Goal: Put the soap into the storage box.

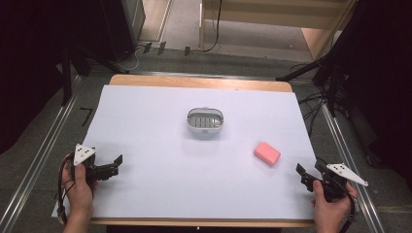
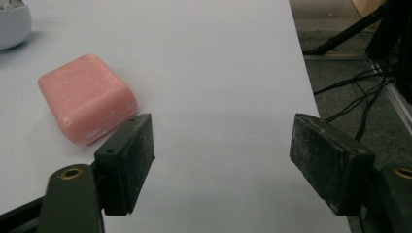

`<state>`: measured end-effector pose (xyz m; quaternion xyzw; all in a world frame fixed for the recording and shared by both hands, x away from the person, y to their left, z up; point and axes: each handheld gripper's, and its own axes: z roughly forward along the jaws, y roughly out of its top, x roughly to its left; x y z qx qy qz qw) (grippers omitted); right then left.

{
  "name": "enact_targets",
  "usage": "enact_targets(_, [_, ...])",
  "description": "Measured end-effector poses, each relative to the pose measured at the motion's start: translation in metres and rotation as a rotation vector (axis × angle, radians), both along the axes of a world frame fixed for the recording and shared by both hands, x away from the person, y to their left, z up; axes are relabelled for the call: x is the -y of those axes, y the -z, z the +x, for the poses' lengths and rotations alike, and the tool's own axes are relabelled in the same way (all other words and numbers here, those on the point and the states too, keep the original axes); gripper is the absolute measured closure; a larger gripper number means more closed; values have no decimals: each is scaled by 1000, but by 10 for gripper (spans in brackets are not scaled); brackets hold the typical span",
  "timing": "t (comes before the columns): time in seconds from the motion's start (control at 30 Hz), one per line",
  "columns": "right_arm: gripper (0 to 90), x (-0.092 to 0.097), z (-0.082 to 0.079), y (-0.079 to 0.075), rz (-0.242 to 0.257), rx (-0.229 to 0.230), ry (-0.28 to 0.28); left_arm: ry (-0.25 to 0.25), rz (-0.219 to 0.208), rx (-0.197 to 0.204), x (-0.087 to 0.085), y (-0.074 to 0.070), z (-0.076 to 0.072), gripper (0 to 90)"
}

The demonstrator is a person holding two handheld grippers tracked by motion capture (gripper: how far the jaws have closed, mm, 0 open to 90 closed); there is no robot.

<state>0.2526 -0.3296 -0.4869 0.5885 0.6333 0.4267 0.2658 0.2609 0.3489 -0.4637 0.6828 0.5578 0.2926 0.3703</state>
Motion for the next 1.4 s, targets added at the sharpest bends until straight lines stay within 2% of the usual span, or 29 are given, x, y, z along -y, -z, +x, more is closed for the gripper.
enact_targets(0.1, [313, -3, 3, -1, -36, 10, -31, 0, 0, 2, 0, 0, 0, 0])
enact_targets(0.13, [320, -7, 6, -3, -60, -2, -70, 0, 0, 2, 0, 0, 0, 0])
enact_targets(0.17, [320, -7, 6, -3, -60, -2, -70, 0, -1, 2, 0, 0, 0, 0])
enact_targets(0.2, [323, -9, 7, -5, -71, -2, -95, 0, -1, 2, 0, 0, 0, 0])
enact_targets(0.3, [318, -16, 12, -14, -78, -53, -154, 0, -1, 5, 0, 0, 0, 0])
enact_targets(0.43, [279, -23, 15, -20, -122, -112, -287, 1, -1, 7, 0, 0, -1, 0])
enact_targets(0.47, [279, -23, 15, -20, -122, -112, -287, 1, -1, 7, 0, 0, -1, 0])
enact_targets(0.53, [274, -25, 19, -21, -144, -158, -302, 1, -2, 7, 0, 0, -1, 0])
enact_targets(0.63, [201, -29, 25, -22, -190, -212, -335, 1, -2, 7, 0, 0, -1, 0])
enact_targets(0.8, [191, -38, 39, -27, -264, -315, -393, 1, 0, 7, 0, 0, -1, 0])
enact_targets(0.93, [193, -44, 48, -29, -294, -367, -427, 2, 2, 4, 1, 0, 0, 0])
enact_targets(1.1, [194, -48, 57, -32, -328, -395, -457, 2, 2, 4, 1, 0, 0, 0])
enact_targets(1.27, [191, -56, 65, -36, -395, -439, -482, 4, 2, 4, 1, 0, 0, 0])
enact_targets(1.4, [167, -62, 72, -38, -417, -470, -514, 2, 0, 2, 1, 0, 0, 0])
